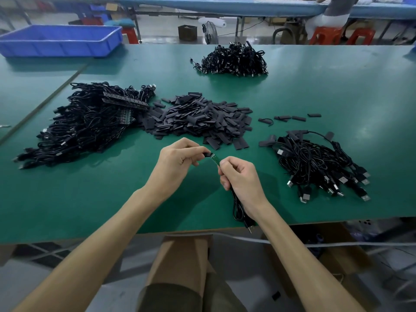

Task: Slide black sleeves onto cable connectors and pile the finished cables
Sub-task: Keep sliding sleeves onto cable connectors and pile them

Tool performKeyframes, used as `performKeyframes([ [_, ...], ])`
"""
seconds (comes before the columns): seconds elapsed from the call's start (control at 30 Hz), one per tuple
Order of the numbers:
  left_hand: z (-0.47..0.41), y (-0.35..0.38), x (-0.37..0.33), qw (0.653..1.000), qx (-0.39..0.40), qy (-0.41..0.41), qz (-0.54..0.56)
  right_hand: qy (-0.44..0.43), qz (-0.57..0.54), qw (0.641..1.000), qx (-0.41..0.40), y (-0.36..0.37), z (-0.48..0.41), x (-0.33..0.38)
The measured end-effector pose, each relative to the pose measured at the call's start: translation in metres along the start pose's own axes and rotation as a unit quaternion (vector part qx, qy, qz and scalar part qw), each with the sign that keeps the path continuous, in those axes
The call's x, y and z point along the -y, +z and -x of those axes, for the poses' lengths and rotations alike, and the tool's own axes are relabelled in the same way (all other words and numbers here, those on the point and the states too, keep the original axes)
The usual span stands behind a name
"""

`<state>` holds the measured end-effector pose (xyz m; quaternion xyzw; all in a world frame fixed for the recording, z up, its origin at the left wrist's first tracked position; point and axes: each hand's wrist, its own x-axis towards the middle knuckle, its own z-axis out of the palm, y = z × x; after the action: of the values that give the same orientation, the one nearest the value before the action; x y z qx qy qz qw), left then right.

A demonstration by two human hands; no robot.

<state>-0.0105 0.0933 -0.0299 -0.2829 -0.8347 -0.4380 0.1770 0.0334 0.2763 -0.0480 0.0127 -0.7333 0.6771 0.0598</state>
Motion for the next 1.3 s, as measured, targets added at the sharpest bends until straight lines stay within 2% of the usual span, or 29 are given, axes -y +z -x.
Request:
performKeyframes([
  [0.17, 0.001, -0.008, 0.003, 0.996, 0.042, 0.055, -0.051, -0.004, 0.006, 0.999, 0.037, 0.0, 0.001, 0.0],
  [0.57, 0.006, -0.017, 0.003, 0.994, 0.06, 0.064, -0.062, -0.005, 0.04, 0.996, 0.076, 0.0, 0.002, -0.001],
  [0.7, 0.008, -0.022, -0.002, 0.986, 0.08, 0.096, -0.112, -0.005, 0.043, 0.995, 0.087, -0.001, 0.002, 0.0],
  [0.93, 0.004, -0.027, 0.004, 0.983, 0.109, 0.117, -0.085, 0.003, 0.03, 0.995, 0.097, -0.002, 0.004, -0.001],
  [1.17, 0.008, -0.022, 0.009, 0.989, 0.093, 0.101, -0.056, -0.001, 0.025, 0.996, 0.087, -0.002, 0.003, -0.003],
  [1.3, 0.012, -0.021, 0.01, 0.989, 0.086, 0.083, -0.092, -0.004, 0.048, 0.995, 0.087, 0.0, 0.003, -0.004],
])
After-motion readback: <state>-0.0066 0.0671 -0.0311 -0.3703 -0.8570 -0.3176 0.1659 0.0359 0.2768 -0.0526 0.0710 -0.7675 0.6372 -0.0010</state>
